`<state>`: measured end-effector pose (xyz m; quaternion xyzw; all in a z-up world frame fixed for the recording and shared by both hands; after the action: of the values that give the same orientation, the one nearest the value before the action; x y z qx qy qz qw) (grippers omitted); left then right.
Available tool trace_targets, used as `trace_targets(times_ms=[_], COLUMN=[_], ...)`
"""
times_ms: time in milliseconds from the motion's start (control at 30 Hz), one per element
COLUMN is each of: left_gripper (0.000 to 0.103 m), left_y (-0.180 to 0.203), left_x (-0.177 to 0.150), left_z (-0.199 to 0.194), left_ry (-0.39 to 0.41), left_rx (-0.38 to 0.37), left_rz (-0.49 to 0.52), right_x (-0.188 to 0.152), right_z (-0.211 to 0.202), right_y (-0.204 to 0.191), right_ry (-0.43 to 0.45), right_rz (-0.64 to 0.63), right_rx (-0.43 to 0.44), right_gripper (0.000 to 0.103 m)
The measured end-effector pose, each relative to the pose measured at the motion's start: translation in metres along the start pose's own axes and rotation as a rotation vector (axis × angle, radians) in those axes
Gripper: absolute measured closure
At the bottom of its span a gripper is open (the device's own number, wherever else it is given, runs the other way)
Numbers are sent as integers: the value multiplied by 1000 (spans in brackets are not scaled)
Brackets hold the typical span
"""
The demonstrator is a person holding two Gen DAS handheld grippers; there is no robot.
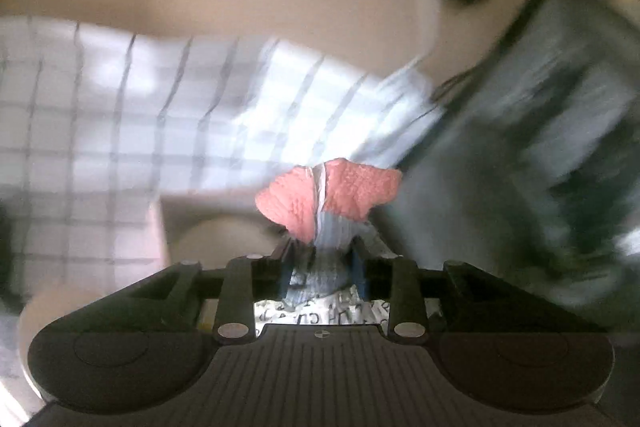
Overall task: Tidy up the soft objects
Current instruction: 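Carry the sock and the cardboard ring over the pink box with both tools, then open the left tool to drop the sock into the box while the right releases the ring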
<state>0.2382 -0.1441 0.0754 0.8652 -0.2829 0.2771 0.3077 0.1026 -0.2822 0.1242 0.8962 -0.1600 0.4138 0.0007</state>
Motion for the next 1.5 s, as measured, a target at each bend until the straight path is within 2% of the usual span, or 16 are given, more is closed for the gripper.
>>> trace_targets(times_ms=[67,167,300,367,500,667,733,833,867,933,1000,1100,1167,1300,1433,1500], left_gripper=[70,70,69,69,69,69,69,67,66,66,62,48,46,49,49,49], left_y=[-6,-13,-4,-2,-5,3,13,25,29,35,38,38,35,27,17,8], left_x=[-8,-15,-16,-18,-22,-16,-16,-21,-22,-20,-19,-19,-21,-16,-5,3], left_z=[13,16,16,17,16,29,44,70,76,82,84,86,83,57,20,-3], left_ry=[-22,-58,-137,-141,-146,-110,-156,-235,-239,-250,-289,-330,-331,-226,-160,-83], left_rx=[49,23,61,69,139,102,126,237,275,289,273,197,147,99,52,23], left_rz=[-19,-68,26,27,29,43,96,237,289,349,352,323,280,186,97,43], right_x=[-10,-23,-35,-37,-43,-45,-47,-50,-51,-53,-55,-56,-55,-53,-54,-56], right_z=[9,15,17,17,6,-1,-1,-7,-10,-14,-15,-16,-17,-20,-23,-25], right_y=[0,3,11,12,8,0,-2,-4,-2,-1,0,0,-2,-9,-19,-27], right_ry=[-29,-56,-97,-106,-102,-78,-89,-77,-78,-82,-84,-85,-81,-63,-51,-43], right_rz=[-1,-9,28,44,27,-5,-27,-48,-39,-25,-15,1,5,-19,-38,-58], right_rx=[8,22,56,76,74,66,57,27,31,33,28,24,26,28,25,24], right_gripper=[47,41,41,40,40,40,40,40,40,40,40,40,40,40,40,40])
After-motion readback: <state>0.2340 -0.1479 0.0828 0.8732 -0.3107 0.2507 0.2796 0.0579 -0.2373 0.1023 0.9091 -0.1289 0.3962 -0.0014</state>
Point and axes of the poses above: each gripper's, at about its wrist camera, not at the fingertips, and z roughly the way its jaws point, y to its right, x to its top, the point moved 3 cm from there along z, roughly the way its jaws point, and after that the axes turned 5 degrees about z, right-handed, at the moved point
